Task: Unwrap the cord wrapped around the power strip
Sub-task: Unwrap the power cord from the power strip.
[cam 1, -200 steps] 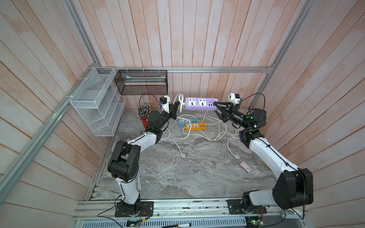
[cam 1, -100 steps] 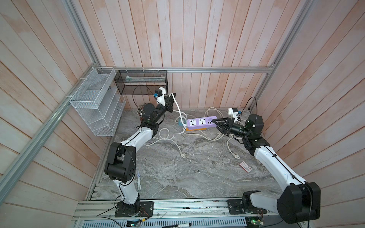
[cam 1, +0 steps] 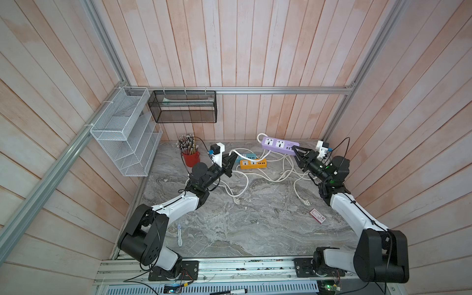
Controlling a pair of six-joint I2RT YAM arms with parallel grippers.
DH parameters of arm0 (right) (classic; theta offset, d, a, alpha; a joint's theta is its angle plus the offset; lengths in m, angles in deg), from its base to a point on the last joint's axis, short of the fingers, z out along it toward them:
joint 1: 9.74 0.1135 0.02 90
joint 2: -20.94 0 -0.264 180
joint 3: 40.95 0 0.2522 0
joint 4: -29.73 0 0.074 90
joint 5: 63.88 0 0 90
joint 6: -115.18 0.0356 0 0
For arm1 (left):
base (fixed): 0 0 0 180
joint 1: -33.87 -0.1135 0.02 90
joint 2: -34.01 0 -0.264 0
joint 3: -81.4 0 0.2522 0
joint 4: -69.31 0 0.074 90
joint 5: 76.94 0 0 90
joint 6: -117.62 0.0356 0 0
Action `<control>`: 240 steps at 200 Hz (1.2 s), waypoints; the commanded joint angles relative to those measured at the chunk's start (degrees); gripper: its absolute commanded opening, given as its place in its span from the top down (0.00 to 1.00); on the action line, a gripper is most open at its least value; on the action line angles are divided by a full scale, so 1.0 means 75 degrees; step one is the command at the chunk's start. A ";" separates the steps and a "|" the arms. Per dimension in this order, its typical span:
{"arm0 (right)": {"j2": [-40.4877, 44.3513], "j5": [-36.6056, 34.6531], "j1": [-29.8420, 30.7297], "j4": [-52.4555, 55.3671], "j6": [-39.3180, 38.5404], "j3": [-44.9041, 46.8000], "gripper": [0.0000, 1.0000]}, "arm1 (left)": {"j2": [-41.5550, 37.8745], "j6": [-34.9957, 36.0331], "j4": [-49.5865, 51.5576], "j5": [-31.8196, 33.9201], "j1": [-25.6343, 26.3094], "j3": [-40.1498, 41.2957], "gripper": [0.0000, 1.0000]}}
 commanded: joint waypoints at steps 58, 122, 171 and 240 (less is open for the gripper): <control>-0.0897 0.0150 0.0341 -0.3440 0.2911 -0.1853 0.78 | 0.2596 -0.1080 -0.1549 0.0434 0.1287 -0.0493 1.00; -0.0347 0.1372 0.0846 -0.2933 0.3269 -0.2067 0.78 | 0.4255 -0.0956 -0.0911 0.0342 0.0689 -0.2734 1.00; 0.1056 0.2567 0.0738 -0.1103 0.2456 -0.0814 0.78 | 0.4330 -0.0575 -0.0110 0.0243 -0.0662 -0.4108 1.00; 0.1956 0.3230 0.0852 0.4816 -0.1743 -0.0417 0.78 | 0.4063 -0.0242 0.0495 0.0160 -0.1701 -0.5272 1.00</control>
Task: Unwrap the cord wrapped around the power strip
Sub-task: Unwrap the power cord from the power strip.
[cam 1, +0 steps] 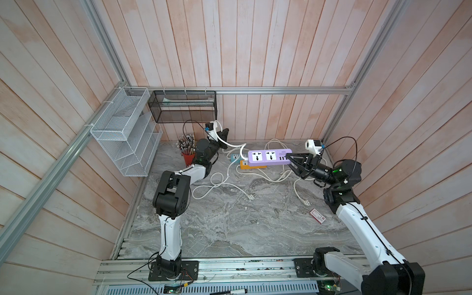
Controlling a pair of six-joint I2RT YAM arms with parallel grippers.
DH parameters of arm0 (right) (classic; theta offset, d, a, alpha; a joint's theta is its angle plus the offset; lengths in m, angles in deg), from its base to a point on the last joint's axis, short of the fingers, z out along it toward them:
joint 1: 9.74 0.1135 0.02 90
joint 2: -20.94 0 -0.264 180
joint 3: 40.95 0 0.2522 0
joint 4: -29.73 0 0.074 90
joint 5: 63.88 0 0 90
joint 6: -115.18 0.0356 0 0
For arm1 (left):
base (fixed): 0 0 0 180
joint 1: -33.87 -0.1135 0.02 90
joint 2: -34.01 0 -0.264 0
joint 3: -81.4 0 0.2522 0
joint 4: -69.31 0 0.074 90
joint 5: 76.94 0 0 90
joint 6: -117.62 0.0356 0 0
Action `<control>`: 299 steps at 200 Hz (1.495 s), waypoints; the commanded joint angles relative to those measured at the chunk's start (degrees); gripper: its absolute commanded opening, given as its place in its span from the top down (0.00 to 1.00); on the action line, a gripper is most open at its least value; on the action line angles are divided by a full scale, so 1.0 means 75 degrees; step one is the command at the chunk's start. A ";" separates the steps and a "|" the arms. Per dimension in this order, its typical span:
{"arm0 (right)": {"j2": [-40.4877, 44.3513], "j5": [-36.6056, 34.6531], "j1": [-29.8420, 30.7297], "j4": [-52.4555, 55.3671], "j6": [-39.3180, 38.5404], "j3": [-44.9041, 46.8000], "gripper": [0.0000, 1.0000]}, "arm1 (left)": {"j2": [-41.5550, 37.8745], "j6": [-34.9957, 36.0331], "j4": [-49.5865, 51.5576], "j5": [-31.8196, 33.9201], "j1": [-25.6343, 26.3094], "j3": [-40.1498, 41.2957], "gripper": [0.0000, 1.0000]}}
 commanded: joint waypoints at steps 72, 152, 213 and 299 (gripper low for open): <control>-0.0641 -0.2138 0.0065 0.6681 -0.6127 -0.0326 0.79 | -0.1037 0.0404 0.0410 -0.0260 0.0007 -0.0040 0.89; -0.0133 -0.2980 -0.0915 0.6007 -0.5824 0.0205 0.79 | -0.2125 0.0802 0.0836 -0.0603 0.0003 0.1438 0.00; 0.0354 -0.2094 -0.1603 0.5018 -0.4746 -0.0225 0.79 | -0.3056 0.1281 0.1792 -0.0976 0.0104 0.3210 0.00; 0.0409 -0.0563 -0.1837 0.3268 -0.2646 -0.0973 0.79 | -0.3187 0.1378 0.2748 0.3623 0.0309 0.3599 0.00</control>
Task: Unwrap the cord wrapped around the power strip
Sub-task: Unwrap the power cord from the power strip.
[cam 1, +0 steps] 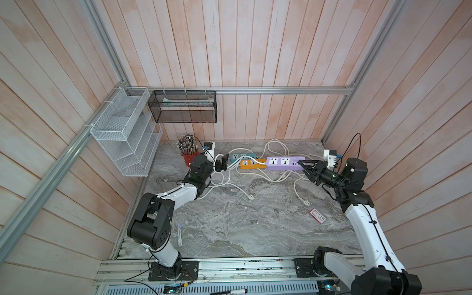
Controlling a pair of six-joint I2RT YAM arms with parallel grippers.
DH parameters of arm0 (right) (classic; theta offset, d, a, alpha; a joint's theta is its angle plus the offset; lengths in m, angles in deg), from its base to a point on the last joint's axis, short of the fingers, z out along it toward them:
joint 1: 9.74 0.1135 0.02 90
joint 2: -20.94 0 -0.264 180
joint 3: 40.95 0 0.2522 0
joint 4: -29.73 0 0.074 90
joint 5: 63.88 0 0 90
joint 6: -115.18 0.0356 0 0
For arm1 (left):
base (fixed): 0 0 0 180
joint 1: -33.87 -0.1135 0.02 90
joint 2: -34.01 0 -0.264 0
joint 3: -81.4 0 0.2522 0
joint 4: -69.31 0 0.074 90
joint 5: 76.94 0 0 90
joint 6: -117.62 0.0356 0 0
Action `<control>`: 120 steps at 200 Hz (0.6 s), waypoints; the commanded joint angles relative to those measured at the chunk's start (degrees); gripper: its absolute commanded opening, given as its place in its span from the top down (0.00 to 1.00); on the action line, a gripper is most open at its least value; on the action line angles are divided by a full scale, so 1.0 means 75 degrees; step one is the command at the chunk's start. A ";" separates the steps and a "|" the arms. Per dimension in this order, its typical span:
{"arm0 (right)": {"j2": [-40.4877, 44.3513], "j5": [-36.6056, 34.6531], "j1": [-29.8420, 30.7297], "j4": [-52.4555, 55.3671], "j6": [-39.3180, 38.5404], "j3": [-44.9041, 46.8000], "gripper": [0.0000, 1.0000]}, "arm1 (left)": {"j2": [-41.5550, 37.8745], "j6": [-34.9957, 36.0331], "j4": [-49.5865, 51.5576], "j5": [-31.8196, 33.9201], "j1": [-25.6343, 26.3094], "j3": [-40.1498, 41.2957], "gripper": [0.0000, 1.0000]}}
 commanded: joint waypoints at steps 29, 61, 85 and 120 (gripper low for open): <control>0.0314 0.0606 -0.0060 -0.1628 0.1316 -0.0152 0.79 | 0.0141 -0.0677 0.0357 0.2163 -0.0394 -0.0531 0.00; 0.0406 0.0751 -0.0055 -0.2193 0.1824 -0.0127 0.79 | 0.0520 -0.0141 0.1021 0.2104 -0.0431 -0.1341 0.00; 0.0380 0.0686 -0.0054 -0.3200 0.2581 -0.0254 0.79 | 0.0890 0.0706 0.2050 0.1840 -0.0301 -0.1861 0.00; 0.0103 0.0474 -0.0017 -0.3936 0.3276 -0.0774 0.78 | 0.0980 0.1326 0.2244 0.1890 0.0074 -0.1401 0.00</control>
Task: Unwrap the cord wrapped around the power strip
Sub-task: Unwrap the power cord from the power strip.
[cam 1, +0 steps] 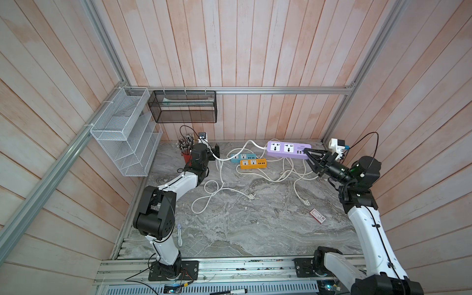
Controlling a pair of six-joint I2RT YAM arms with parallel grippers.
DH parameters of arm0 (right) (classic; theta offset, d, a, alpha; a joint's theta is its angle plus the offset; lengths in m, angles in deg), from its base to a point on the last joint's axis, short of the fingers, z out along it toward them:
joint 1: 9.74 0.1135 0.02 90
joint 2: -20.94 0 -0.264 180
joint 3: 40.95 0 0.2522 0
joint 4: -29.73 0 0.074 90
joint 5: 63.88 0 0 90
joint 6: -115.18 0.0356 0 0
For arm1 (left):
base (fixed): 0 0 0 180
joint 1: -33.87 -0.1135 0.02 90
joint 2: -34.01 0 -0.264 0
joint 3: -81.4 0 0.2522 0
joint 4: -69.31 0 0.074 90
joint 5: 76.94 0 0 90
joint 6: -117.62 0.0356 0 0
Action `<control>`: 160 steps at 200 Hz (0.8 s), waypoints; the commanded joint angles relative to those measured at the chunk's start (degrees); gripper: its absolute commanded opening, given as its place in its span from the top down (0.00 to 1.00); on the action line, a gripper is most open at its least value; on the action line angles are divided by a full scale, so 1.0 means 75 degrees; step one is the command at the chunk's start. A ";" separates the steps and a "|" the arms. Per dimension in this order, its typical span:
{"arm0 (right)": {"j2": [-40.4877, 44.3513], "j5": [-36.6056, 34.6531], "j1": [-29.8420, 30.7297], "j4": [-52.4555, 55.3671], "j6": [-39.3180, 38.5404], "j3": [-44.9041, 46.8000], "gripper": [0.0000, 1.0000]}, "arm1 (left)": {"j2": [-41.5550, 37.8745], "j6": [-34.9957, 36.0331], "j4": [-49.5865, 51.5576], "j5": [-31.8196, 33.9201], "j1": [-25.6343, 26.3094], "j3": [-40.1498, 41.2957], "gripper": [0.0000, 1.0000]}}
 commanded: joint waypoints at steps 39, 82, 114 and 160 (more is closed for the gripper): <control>-0.0403 -0.0342 0.0082 -0.1526 0.0806 -0.1330 0.78 | -0.0063 0.0477 -0.0247 -0.0915 0.0404 0.1160 0.00; -0.0640 -0.0673 0.0010 -0.1094 0.0197 -0.1497 0.79 | -0.1306 -0.0291 -0.2794 -0.3642 0.0427 0.2762 0.00; -0.0775 -0.0842 -0.0050 -0.1055 -0.0378 -0.1173 0.79 | -0.2214 -0.0564 -0.3250 -0.5233 0.0427 0.3260 0.00; -0.0581 -0.0828 -0.0195 -0.0924 -0.0615 -0.0447 0.78 | -0.3004 -0.0802 -0.2505 -0.4023 -0.0197 0.3591 0.00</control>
